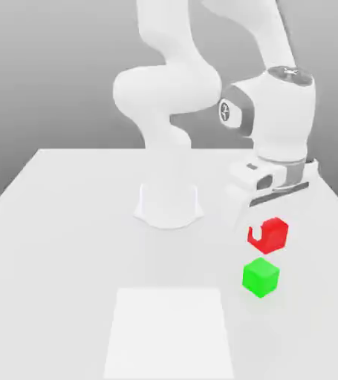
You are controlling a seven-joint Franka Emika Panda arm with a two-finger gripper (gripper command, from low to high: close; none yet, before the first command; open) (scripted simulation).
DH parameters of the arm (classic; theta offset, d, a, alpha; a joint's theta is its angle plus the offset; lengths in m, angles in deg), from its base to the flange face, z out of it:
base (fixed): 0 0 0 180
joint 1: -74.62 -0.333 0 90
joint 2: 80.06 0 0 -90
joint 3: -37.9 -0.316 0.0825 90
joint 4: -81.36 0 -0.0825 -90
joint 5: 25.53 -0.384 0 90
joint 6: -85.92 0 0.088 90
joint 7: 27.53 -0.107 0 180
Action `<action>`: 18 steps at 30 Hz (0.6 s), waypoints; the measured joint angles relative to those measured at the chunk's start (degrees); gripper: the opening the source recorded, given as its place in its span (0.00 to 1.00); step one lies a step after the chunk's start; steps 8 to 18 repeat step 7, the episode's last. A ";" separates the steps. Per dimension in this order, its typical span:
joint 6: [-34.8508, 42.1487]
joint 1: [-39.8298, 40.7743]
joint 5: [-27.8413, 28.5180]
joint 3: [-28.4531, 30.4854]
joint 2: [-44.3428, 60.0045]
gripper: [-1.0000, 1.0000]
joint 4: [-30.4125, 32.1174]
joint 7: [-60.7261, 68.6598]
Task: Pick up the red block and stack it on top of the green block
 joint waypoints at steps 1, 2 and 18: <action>-1.80 0.34 1.15 -0.08 1.86 0.00 -0.03 -0.86; -3.66 0.63 2.43 -0.06 3.79 0.00 -0.06 -1.77; -8.68 0.84 6.38 1.02 9.05 1.00 -0.15 -4.52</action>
